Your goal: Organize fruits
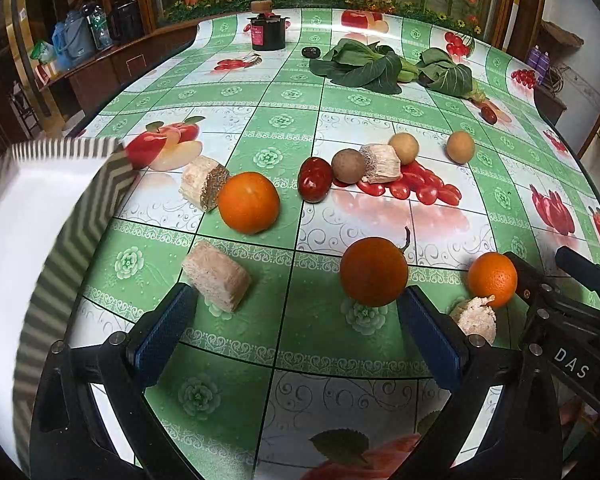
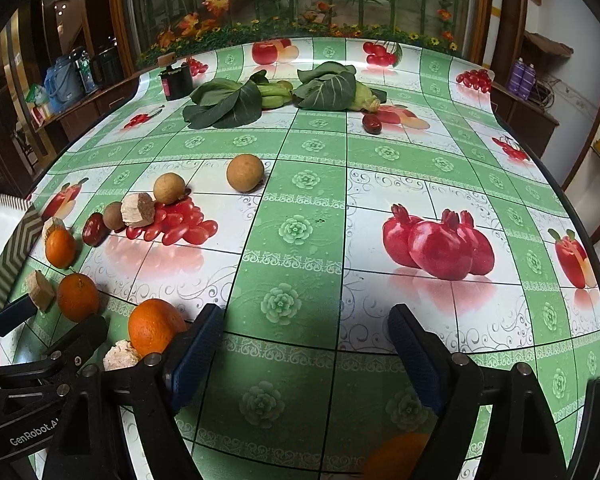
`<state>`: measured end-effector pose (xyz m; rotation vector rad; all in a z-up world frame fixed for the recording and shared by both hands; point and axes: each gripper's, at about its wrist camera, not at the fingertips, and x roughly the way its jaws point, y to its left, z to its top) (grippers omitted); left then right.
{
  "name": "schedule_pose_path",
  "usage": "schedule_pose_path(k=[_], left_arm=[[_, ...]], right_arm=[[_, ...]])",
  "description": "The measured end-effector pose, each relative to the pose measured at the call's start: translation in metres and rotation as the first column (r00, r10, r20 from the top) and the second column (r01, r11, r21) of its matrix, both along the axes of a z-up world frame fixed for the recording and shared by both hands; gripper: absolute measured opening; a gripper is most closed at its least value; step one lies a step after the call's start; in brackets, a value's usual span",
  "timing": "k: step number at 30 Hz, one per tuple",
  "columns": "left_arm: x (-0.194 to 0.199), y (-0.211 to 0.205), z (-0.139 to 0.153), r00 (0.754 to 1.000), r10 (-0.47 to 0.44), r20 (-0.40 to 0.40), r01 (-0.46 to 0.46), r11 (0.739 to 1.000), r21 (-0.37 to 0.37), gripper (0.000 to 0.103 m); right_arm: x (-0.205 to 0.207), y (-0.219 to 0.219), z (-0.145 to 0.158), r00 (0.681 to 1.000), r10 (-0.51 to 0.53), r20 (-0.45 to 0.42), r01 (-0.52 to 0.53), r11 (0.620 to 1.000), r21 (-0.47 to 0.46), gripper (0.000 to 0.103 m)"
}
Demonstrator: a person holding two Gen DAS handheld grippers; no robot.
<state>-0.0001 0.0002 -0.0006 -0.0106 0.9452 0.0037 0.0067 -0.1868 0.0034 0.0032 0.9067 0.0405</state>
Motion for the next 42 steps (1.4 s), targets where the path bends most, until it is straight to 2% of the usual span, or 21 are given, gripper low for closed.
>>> schedule_pose_path(k=[24,26,28,29,33,37,42], left_arm=[[0.001,-0.001,0.000,1.000,-0.003,0.000,0.003,1.000,0.001,0.103],[0.000,0.000,-0.001,1.000,-0.011,0.000,0.011,1.000,0.001,0.103],[-0.001,-0.002,0.001,0.998,-0.055,-0.018,0.055,0.999,0.002,0.103],[-0.001,-0.002,0.002,0.995,-0.091,-0.038,0.091,0.996,-0.001,0.103],[-0.013,0.002,0.005,0.991,-0.121,-0.051,0.121,0.993,0.006,0.098],[-0.029,0.011,0.016,0.988,-0.151,-0.035,0.151,0.988,-0.013,0.098],[-0.046,0.020,0.029,0.986,-0.168,-0.016,0.167,0.985,-0.044,0.098]], right_arm=[[0.000,0.001,-0.001,1.000,0.010,-0.001,-0.010,1.000,-0.002,0.084],[-0.001,0.001,0.000,1.000,0.023,-0.003,-0.023,1.000,-0.007,0.081],[-0.004,-0.001,0.003,1.000,0.031,-0.007,-0.031,1.000,-0.006,0.067],[-0.004,-0.003,0.004,0.999,0.033,-0.011,-0.033,0.999,-0.002,0.066],[-0.015,-0.005,0.011,0.997,0.077,0.002,-0.077,0.996,0.035,0.065],[-0.028,-0.003,0.023,0.990,0.132,0.041,-0.134,0.990,0.053,0.065],[-0.043,-0.001,0.029,0.979,0.198,0.049,-0.201,0.978,0.055,0.065]])
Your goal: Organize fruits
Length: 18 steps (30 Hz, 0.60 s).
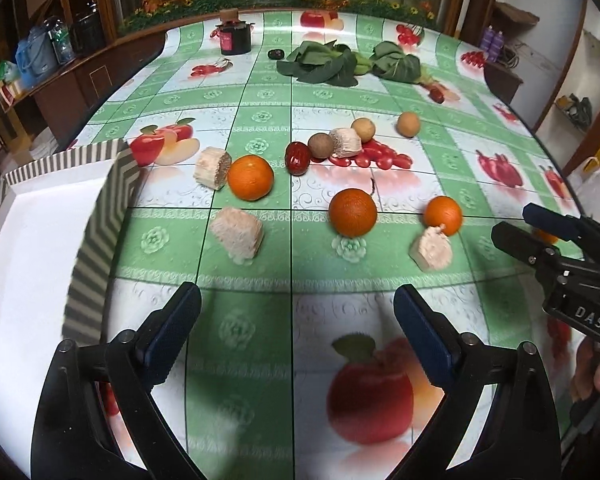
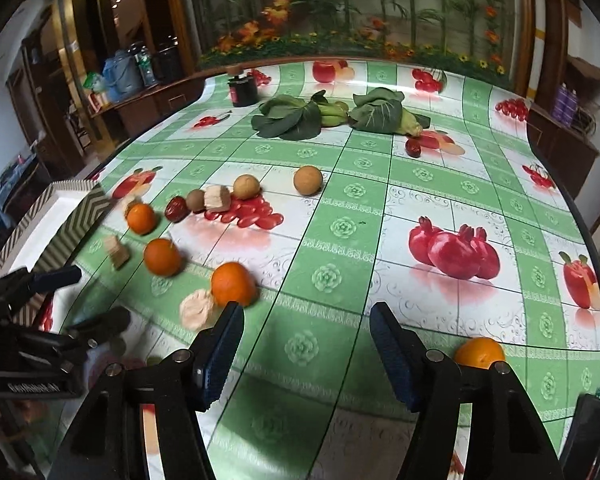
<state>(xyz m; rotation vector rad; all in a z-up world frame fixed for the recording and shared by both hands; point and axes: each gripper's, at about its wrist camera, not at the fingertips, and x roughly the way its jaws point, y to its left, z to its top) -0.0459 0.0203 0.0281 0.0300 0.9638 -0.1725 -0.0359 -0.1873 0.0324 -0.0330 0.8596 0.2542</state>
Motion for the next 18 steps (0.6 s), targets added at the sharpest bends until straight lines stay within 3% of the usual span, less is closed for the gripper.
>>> schedule_pose_path(k=[9,18], left_arm=[[-0.008,-0.023,0.004,0.998,-0.068,0.003,0.068,0.998,-0.015,0.098],[-0.003,-0.058,-0.004,0.992,-0.122,-0.020,0.122,0.992,-0.013,0.098]], right_arm=[[-0.030,-0.047,0.010,0.997,-0.061,0.037,0.060,0.998,0.027,0.064],[-0.033,-0.089,0.006,0.989,-0.146,0.030,0.146,0.989,-0.012,0.064]])
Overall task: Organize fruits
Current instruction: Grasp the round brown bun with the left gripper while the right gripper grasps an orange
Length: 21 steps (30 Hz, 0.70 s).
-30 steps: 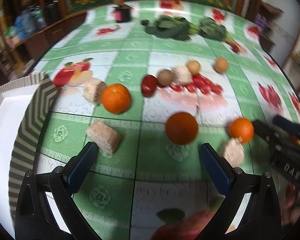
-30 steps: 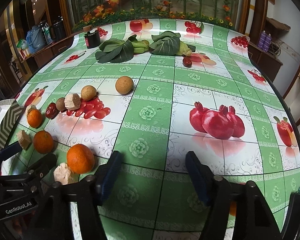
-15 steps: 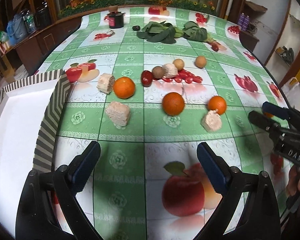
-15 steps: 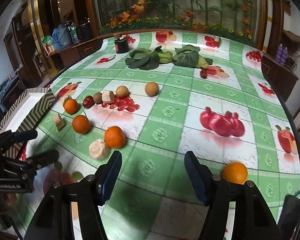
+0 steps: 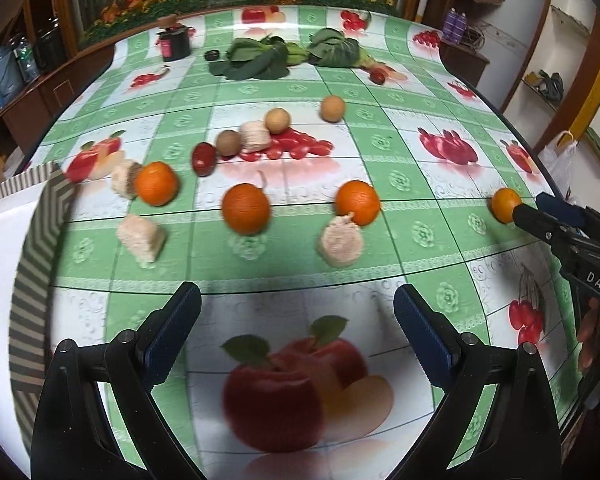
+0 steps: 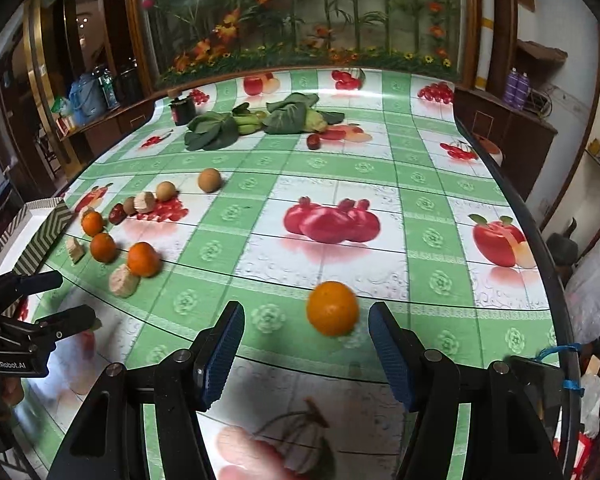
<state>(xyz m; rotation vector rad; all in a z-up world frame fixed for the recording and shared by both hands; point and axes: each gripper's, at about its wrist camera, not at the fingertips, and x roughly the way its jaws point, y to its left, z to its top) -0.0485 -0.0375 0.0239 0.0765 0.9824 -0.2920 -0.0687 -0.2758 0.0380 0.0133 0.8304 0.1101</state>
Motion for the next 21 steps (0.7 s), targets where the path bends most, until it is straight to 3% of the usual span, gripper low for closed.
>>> schedule_pose_path(k=[10,13,17,20,21], left_arm=[[0.014,-0.022,-0.010,1.000,-0.015,-0.020,0.016,1.000,0.025,0.098],[0.019,-0.025,-0.014,1.000,-0.013,-0.021,0.014,0.999,0.033,0.084],[0.021,-0.026,-0.012,1.000,-0.018,0.025,0.017,0.998,0.055,0.051],[0.021,-0.022,-0.010,1.000,-0.015,0.026,0.014,0.999,0.044,0.029],[0.021,-0.020,-0.010,1.000,-0.015,0.024,0.014,0.999,0.042,0.026]], right_arm=[[0.026,-0.019,-0.027,0.996,-0.036,-0.076,0.037,0.999,0.006,0.061],[0.028,-0.026,-0.029,0.998,-0.027,-0.054,0.030,0.998,0.064,0.045],[0.026,-0.023,-0.029,0.999,0.005,-0.045,-0.001,0.996,0.093,0.034],[0.024,-0.019,-0.027,1.000,0.005,-0.029,-0.003,0.997,0.083,0.032],[0.023,-0.018,-0.025,1.000,0.011,-0.026,-0.009,0.996,0.087,0.032]])
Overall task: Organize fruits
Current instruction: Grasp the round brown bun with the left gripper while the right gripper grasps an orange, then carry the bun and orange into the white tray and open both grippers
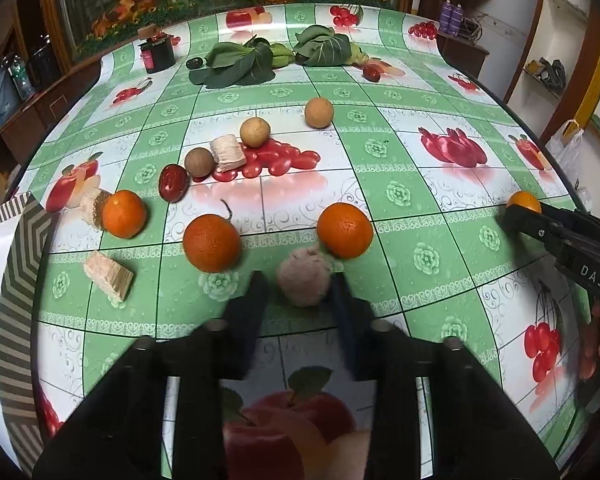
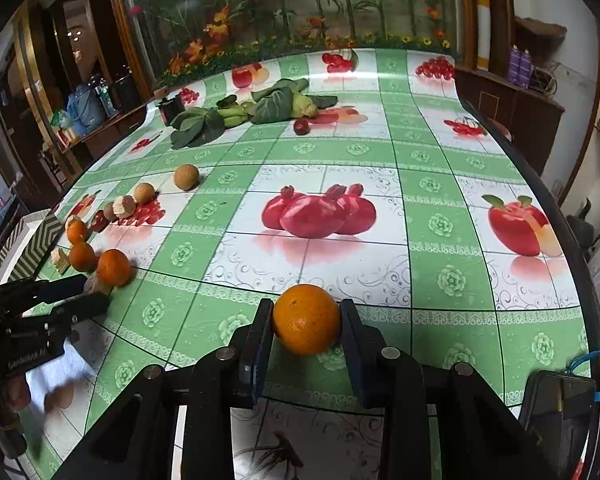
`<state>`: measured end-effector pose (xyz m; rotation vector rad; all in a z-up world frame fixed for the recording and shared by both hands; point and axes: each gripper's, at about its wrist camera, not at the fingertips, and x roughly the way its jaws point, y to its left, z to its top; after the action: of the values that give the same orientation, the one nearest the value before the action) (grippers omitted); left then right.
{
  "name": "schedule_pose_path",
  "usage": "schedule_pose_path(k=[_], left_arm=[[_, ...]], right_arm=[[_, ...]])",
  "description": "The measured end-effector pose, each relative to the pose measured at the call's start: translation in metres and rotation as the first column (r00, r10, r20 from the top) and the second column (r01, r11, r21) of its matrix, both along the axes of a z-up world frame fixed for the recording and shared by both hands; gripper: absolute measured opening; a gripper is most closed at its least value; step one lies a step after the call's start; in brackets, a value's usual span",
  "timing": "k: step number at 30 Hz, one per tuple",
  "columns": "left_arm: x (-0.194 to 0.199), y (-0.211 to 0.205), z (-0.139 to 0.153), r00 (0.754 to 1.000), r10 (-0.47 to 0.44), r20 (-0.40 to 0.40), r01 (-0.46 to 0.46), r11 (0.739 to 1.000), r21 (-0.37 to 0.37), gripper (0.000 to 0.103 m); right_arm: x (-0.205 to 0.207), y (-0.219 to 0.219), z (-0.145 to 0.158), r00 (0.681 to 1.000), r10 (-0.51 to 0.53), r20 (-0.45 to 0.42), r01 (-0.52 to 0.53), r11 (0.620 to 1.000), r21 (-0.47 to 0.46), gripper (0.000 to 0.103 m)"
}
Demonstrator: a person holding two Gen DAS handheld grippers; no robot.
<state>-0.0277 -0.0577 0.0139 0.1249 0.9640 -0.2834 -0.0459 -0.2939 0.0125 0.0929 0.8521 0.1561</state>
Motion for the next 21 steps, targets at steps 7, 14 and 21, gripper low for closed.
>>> schedule_pose_path(k=[7,14,21], left_arm=[[-0.011,0.017,0.004,1.000,0.016,-0.023,-0.017,0.999,-0.041,0.026],[-0.025,0.044,0.019,0.999,0.040,-0.025,-0.042,0.996,-0.082,0.026],[-0.037,0.079,0.036,0.996,0.090,-0.016,-0.091,0.992,-0.083,0.026]], right_arm=[[-0.006,0.019,0.009,0.998,0.060,0.002,-0.060,0.997,0.042,0.032],[-0.013,0.060,0.018,0.988,0.156,0.013,-0.156,0.985,0.074,0.032],[-0.013,0.107,0.027,0.969,0.248,0.017,-0.249,0.965,0.086,0.032]])
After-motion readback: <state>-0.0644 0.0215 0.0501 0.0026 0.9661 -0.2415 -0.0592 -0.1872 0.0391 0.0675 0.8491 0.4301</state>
